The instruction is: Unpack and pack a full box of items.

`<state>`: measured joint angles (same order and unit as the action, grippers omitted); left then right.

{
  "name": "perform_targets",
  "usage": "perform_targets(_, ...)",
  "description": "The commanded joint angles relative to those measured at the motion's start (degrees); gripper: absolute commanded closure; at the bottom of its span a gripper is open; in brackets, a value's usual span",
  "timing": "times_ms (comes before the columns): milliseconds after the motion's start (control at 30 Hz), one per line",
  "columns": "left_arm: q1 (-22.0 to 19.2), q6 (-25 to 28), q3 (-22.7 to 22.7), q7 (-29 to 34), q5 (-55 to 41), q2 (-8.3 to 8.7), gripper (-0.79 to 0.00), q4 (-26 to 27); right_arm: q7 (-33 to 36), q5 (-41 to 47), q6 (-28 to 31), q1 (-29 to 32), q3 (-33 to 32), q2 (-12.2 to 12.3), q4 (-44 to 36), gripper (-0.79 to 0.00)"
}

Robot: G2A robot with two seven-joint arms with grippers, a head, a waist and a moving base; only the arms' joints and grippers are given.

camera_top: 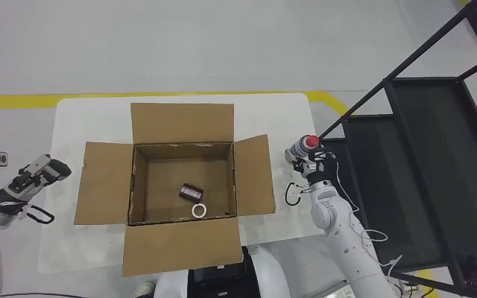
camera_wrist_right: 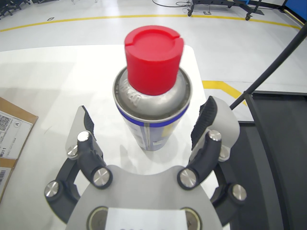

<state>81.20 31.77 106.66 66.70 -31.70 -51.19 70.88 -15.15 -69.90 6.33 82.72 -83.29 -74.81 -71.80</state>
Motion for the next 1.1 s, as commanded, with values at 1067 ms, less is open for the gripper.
perform_targets(1067, 0.0, 0.0, 0.0, 0.0, 0.0, 0.0, -0.785, 0.0, -2.06, -2.73, 13.67, 20.84, 0.14, 1.2, -51.39, 0.0)
